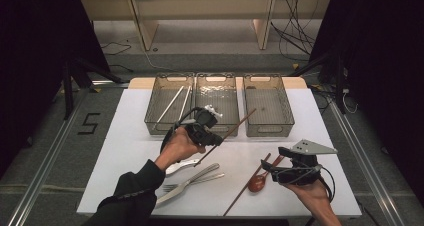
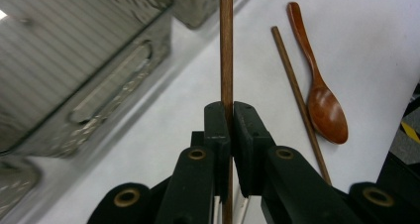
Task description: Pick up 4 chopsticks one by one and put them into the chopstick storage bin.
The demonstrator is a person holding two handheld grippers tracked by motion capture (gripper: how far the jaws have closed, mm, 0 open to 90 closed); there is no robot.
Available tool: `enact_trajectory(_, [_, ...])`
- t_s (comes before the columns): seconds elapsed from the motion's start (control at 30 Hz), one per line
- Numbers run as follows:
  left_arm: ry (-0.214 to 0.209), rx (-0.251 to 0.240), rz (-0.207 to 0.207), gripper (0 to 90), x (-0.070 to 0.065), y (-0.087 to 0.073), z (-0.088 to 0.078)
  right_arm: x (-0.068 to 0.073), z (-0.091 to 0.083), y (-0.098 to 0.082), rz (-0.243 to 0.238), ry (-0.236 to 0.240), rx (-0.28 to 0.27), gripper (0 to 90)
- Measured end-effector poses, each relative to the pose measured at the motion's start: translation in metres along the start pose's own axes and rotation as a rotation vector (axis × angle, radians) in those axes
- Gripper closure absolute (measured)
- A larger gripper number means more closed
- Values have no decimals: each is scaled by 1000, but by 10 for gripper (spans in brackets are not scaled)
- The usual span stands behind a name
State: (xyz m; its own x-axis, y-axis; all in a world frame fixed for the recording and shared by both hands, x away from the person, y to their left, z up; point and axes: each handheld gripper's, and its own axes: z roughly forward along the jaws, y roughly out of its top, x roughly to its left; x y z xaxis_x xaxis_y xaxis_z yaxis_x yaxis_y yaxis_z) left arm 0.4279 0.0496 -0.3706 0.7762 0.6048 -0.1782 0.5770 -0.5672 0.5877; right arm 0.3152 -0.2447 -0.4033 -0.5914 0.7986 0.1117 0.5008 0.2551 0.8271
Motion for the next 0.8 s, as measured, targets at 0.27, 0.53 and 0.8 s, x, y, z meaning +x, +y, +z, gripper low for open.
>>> enact_trajectory(0.27, [29, -57, -38, 849, 23, -2, -20, 0, 0, 0, -1, 0, -2, 237])
enact_trajectory(0.53, [61, -124, -85, 849, 44, -3, -41, 0, 0, 0, -1, 0, -2, 237])
enact_trajectory(0.8, [104, -163, -119, 848, 68, -5, -61, -1, 1, -1, 4, -5, 2, 237])
